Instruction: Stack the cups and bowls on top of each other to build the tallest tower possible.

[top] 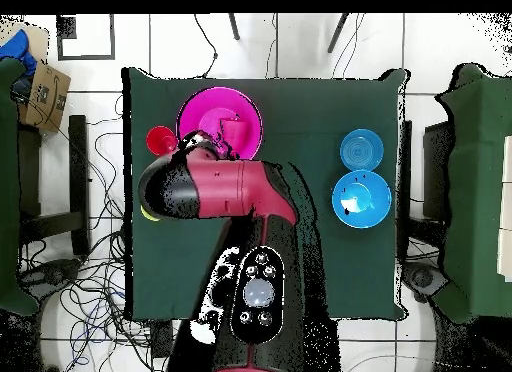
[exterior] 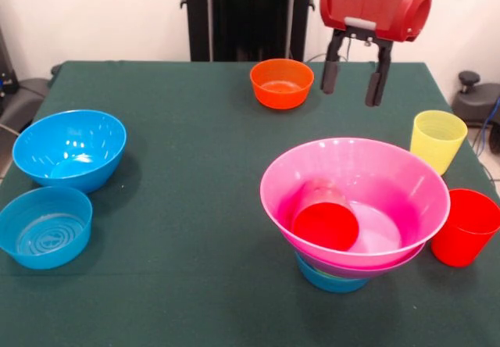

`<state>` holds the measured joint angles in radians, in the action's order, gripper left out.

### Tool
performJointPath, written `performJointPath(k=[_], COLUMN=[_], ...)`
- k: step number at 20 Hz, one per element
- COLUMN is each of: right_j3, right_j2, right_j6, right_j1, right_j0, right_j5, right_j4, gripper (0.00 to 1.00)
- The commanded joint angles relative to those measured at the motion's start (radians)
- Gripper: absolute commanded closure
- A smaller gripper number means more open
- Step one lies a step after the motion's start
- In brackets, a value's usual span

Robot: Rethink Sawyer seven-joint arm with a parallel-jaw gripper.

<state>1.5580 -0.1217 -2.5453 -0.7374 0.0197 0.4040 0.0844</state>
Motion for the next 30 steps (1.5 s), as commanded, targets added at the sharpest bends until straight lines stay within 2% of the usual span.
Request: performJointPath(k=[1,12,30], right_j3=[0.125,0.146,0.150], right_j2=[0.030,0.006,0.000], right_j6=[-0.169,-0.168,-0.152], right_j1=[0.046,0.065,0.120], right_j0=[0.051,0.091,0.111], right_j5=[-0.047,-0.086,-0.161], right_j4=[-0.047,-0.104,-0.158], gripper=[0.00,0.00,0.00])
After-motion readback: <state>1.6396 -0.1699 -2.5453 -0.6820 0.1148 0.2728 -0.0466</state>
